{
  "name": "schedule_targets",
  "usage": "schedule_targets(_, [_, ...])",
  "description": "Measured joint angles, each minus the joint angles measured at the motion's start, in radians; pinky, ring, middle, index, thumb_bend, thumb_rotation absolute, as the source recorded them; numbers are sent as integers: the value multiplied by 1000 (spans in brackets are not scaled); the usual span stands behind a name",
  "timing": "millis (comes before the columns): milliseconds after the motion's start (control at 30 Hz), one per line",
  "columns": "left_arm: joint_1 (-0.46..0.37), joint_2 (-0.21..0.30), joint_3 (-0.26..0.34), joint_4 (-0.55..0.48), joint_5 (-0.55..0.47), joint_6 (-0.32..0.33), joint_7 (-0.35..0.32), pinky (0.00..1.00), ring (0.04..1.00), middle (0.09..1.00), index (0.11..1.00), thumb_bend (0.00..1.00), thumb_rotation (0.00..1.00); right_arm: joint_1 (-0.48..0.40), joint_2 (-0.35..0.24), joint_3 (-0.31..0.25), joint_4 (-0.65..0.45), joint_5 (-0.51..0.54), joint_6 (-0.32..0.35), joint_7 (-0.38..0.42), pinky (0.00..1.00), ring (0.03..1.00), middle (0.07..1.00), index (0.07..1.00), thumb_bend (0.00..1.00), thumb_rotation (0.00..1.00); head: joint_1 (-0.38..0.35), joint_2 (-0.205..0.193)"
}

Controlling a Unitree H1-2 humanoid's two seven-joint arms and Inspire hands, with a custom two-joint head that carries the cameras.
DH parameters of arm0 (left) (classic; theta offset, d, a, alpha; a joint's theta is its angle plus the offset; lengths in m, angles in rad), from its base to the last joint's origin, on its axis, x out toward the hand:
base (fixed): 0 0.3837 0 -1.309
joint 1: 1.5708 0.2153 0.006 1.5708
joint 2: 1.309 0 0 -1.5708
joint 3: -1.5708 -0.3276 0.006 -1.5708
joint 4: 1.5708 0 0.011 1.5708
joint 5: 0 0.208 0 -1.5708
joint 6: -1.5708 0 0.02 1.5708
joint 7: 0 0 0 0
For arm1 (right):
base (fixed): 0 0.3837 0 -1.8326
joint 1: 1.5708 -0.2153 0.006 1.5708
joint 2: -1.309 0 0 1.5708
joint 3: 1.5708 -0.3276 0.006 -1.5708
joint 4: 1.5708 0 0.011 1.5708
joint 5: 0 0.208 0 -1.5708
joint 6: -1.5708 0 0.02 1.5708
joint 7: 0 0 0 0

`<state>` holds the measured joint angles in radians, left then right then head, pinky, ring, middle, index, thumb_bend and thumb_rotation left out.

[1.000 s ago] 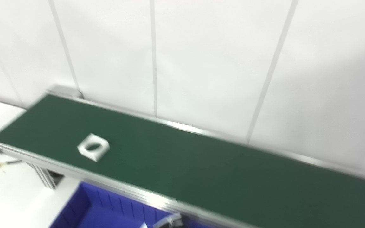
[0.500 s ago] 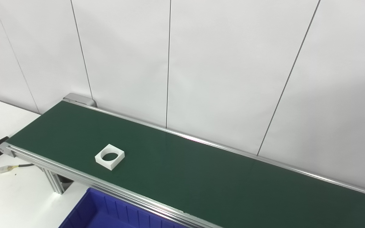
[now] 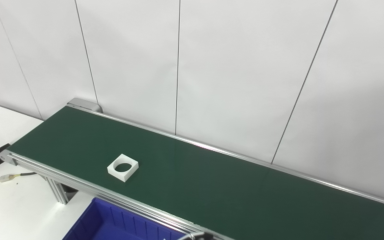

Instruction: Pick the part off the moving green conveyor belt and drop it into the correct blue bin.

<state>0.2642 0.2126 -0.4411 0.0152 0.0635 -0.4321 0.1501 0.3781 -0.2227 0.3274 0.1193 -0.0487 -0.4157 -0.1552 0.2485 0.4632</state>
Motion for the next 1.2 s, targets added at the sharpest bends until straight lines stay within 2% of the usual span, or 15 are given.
schedule_targets(167, [23, 8, 59, -132, -39, -5, -34, 701, 770, 787, 830, 960, 300, 19, 34, -23, -25, -7, 0, 24, 1000, 964, 961, 1000, 797, 557, -18, 17])
schedule_targets(367, [9, 4, 125, -167, -45, -8, -101, 729, 784, 797, 835, 1000, 355, 18, 55, -40, -25, -31, 0, 26, 982, 946, 947, 1000, 806, 582, -51, 28])
schedule_targets(500, [-18, -30, 165, -168, -26, -8, -102, 723, 789, 809, 836, 1000, 374, 15, 54, -46, -25, -37, 0, 27, 964, 937, 945, 1000, 808, 602, -49, 32])
schedule_targets(533, [-26, -43, 178, -168, -4, -8, -99, 701, 775, 806, 834, 1000, 424, 14, 54, -46, -25, -41, 0, 27, 948, 934, 945, 1000, 820, 614, -46, 35])
schedule_targets(667, [-58, -95, 238, -171, 96, -6, -88, 680, 783, 822, 850, 1000, 440, 13, 54, -47, -25, -42, 0, 30, 951, 938, 945, 1000, 824, 595, -45, 38])
schedule_targets(800, [-91, -133, 286, -196, 163, 63, -87, 684, 844, 870, 892, 971, 481, 12, 55, -53, -22, -38, 0, 36, 956, 937, 943, 1000, 825, 592, -41, 43])
schedule_targets(900, [-122, -162, 316, -205, 207, 149, -87, 815, 900, 909, 921, 914, 479, 12, 55, -56, -22, -37, 0, 36, 943, 934, 945, 1000, 811, 584, -43, 49])
schedule_targets(967, [-141, -178, 331, -207, 250, 199, -86, 840, 907, 913, 925, 902, 480, 11, 56, -56, -22, -38, 0, 37, 940, 932, 944, 1000, 809, 584, -44, 52])
schedule_targets(1067, [-177, -183, 350, -203, 309, 241, -85, 881, 916, 926, 935, 877, 456, 11, 60, -56, -22, -38, 0, 37, 941, 933, 946, 1000, 806, 574, -46, 54])
schedule_targets(1200, [-248, -160, 381, -171, 321, 266, -86, 901, 932, 940, 948, 861, 422, 7, 66, -56, -22, -37, 0, 38, 938, 930, 945, 1000, 811, 576, -49, 61])
